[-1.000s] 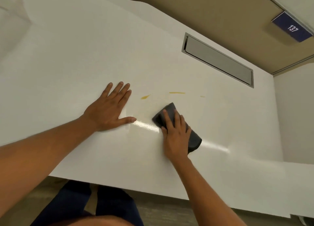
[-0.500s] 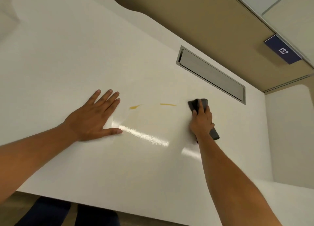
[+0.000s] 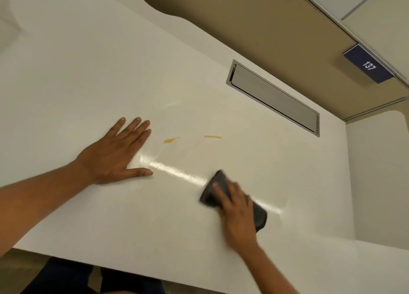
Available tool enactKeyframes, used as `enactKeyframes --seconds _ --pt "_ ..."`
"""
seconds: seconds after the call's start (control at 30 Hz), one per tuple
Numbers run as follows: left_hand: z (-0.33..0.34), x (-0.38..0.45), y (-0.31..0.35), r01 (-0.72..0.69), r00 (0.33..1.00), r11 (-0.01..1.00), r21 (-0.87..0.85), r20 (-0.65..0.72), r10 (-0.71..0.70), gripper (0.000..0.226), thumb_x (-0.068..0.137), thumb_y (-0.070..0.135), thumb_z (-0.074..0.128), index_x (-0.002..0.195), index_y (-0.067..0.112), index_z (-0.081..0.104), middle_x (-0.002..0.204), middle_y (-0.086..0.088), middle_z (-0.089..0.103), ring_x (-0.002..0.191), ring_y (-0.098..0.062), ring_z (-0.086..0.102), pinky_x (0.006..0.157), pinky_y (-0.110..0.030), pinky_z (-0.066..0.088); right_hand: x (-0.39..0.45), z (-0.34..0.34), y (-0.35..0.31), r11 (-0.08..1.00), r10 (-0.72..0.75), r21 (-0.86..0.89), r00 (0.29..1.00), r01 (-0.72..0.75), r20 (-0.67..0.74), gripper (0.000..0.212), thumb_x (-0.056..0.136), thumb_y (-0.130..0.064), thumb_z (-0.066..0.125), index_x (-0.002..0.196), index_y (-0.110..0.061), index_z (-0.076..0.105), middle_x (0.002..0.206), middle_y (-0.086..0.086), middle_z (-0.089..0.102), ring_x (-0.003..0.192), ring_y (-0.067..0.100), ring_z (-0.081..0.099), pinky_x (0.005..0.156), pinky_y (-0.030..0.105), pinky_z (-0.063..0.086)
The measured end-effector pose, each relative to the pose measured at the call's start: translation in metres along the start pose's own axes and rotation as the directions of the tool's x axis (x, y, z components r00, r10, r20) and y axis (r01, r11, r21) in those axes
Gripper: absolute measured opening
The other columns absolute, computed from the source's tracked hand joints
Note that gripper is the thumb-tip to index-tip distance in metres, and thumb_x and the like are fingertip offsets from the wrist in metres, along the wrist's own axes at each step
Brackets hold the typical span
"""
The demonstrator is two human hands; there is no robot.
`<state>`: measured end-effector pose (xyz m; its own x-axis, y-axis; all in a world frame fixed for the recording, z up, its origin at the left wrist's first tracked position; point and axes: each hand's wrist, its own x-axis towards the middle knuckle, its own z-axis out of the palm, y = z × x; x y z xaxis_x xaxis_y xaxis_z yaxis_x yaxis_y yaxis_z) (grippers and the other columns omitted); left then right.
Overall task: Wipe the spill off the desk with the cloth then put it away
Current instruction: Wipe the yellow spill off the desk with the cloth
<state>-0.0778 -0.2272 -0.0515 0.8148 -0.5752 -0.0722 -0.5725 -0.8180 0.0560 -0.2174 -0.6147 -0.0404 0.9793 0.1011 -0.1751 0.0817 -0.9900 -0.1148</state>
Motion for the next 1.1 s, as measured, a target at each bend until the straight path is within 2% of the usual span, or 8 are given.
enactKeyframes --seconds 0.2,0.3,0.47,0.57,0.63,0.7,0.9,1.1 --pt "0.001 0.0 0.001 0.005 1.0 1.0 0.003 0.018 -0.005 0.126 0.084 0.099 0.022 0.169 0.005 0.013 0.179 -0.012 0.006 0.168 -0.028 0.002 0.135 -0.057 0.012 0.169 -0.038 0.053 0.948 0.315 0.076 0.946 -0.309 -0.074 0.059 0.109 -0.032 0.043 0.162 -0.046 0.021 0.17 0.006 0.024 0.155 0.03 0.023 0.116 0.064 0.028" --pt "0.0 0.001 0.003 0.001 0.999 1.0 0.002 0.042 -0.001 0.133 0.08 0.103 0.022 0.169 0.005 0.012 0.18 -0.011 0.003 0.168 -0.028 -0.001 0.135 -0.056 0.009 0.18 -0.031 0.014 0.964 0.265 0.045 0.961 -0.262 -0.075 0.058 0.11 -0.034 0.041 0.163 -0.046 0.019 0.171 0.005 0.023 0.156 0.028 0.021 0.118 0.064 0.027" --pt "-0.001 0.001 0.001 -0.002 0.999 1.0 -0.019 0.032 0.003 0.132 0.08 0.103 0.021 0.169 0.005 0.012 0.18 -0.012 0.002 0.168 -0.028 -0.002 0.135 -0.056 0.009 0.066 0.002 -0.07 0.995 -0.094 -0.051 0.994 0.091 -0.048 0.072 0.106 -0.023 0.05 0.162 -0.049 0.015 0.173 0.003 0.022 0.16 0.029 0.018 0.12 0.058 0.027" --pt "0.0 0.001 0.0 0.002 1.0 1.0 -0.027 0.029 -0.001 0.132 0.08 0.103 0.019 0.169 0.005 0.012 0.18 -0.012 0.002 0.168 -0.028 -0.003 0.135 -0.056 0.008 -0.024 0.013 -0.073 0.983 -0.181 0.014 0.982 0.181 0.057 0.068 0.111 -0.033 0.043 0.161 -0.056 0.003 0.176 -0.007 0.005 0.163 0.02 -0.002 0.128 0.054 0.007" --pt "0.0 0.001 0.0 0.001 0.999 0.999 -0.037 0.041 0.0 0.133 0.08 0.103 0.018 0.169 0.006 0.01 0.18 -0.011 -0.002 0.167 -0.027 -0.006 0.135 -0.056 0.005 -0.041 0.01 -0.053 0.976 -0.216 0.02 0.974 0.215 0.067 0.06 0.11 -0.039 0.036 0.161 -0.055 0.009 0.176 -0.008 0.008 0.163 0.02 0.003 0.126 0.054 0.008" --pt "0.0 0.002 0.0 0.001 0.999 0.999 -0.053 0.04 0.001 0.133 0.08 0.104 0.018 0.169 0.006 0.008 0.18 -0.011 -0.003 0.167 -0.027 -0.008 0.135 -0.056 0.004 -0.017 0.002 -0.03 0.982 -0.188 0.013 0.978 0.188 0.093 0.06 0.107 -0.036 0.034 0.16 -0.055 0.015 0.174 -0.006 0.016 0.162 0.022 0.011 0.125 0.054 0.011" --pt "0.001 0.001 0.0 0.005 0.999 0.999 -0.053 0.049 -0.002 0.138 0.075 0.107 0.02 0.17 0.007 0.007 0.18 -0.01 -0.005 0.167 -0.026 -0.01 0.135 -0.055 0.003 0.156 -0.029 0.009 0.977 0.208 0.043 0.978 -0.207 -0.028 0.057 0.109 -0.037 0.04 0.162 -0.046 0.021 0.171 0.007 0.025 0.157 0.031 0.021 0.118 0.063 0.026" --pt "0.002 0.001 0.001 0.006 0.999 0.999 -0.047 0.042 -0.004 0.141 0.073 0.108 0.023 0.17 0.007 0.006 0.18 -0.009 -0.005 0.167 -0.025 -0.01 0.135 -0.055 0.003 0.189 -0.025 -0.061 0.997 0.083 0.011 0.996 -0.082 -0.043 0.058 0.11 -0.036 0.04 0.163 -0.044 0.02 0.172 0.004 0.022 0.157 0.03 0.02 0.118 0.064 0.027"
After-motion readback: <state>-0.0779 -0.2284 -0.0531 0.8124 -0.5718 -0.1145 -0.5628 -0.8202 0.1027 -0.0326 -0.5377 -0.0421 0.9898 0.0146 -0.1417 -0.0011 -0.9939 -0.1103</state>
